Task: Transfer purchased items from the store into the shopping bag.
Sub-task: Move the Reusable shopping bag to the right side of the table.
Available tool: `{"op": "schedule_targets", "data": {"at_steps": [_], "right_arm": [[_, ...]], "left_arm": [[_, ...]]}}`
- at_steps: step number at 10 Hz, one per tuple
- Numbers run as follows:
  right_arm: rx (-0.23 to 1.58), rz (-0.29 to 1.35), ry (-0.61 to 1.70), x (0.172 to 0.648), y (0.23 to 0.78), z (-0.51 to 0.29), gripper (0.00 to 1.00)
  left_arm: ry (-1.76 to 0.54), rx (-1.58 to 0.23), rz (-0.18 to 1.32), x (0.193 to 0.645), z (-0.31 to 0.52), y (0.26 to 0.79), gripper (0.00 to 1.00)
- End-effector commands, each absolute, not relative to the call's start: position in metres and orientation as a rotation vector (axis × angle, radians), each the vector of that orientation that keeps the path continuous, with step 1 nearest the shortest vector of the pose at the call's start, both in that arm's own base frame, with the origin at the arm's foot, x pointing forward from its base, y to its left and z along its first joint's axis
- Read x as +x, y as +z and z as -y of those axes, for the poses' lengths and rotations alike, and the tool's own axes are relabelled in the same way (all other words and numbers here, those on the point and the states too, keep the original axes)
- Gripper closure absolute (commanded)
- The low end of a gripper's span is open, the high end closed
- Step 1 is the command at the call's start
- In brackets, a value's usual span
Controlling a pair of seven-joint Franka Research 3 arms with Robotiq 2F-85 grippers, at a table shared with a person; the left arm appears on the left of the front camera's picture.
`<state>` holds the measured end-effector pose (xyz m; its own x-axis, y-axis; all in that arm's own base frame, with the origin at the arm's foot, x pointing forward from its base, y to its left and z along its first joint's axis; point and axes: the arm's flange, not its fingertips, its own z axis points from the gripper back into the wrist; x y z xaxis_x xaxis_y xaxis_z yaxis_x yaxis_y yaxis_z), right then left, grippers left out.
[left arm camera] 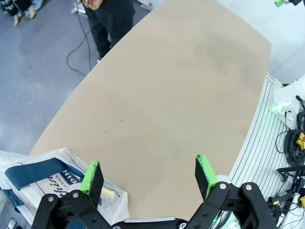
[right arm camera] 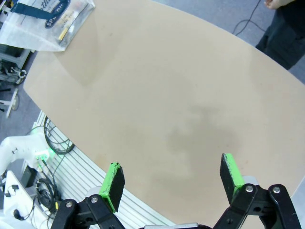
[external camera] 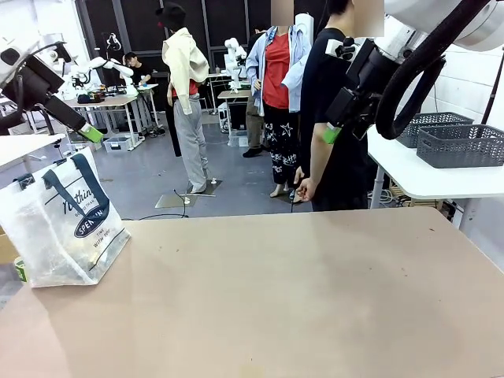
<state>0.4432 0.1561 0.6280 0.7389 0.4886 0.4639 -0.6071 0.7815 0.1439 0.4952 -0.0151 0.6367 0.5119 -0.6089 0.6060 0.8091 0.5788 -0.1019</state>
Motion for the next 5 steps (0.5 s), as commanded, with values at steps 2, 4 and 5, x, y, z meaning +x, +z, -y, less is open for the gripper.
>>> {"op": "schedule_targets", "data": {"at_steps": [2, 4, 5], "right_arm": [[0.286, 0.411, 0.61, 0.441, 0.626, -0.155, 0.0], [0.286, 0.411, 0.61, 0.441, 0.626, -0.155, 0.0], [0.286, 0.411, 0.61, 0.441, 0.626, -0.155, 0.0]], "left_arm": [[-0.98, -0.373, 0.58, 0.491, 0.016, 0.632, 0.0], [-1.089, -0.487, 0.615, 0.492, 0.008, 0.618, 0.0], [-1.141, -0.453, 0.649, 0.484, 0.01, 0.614, 0.0]]}}
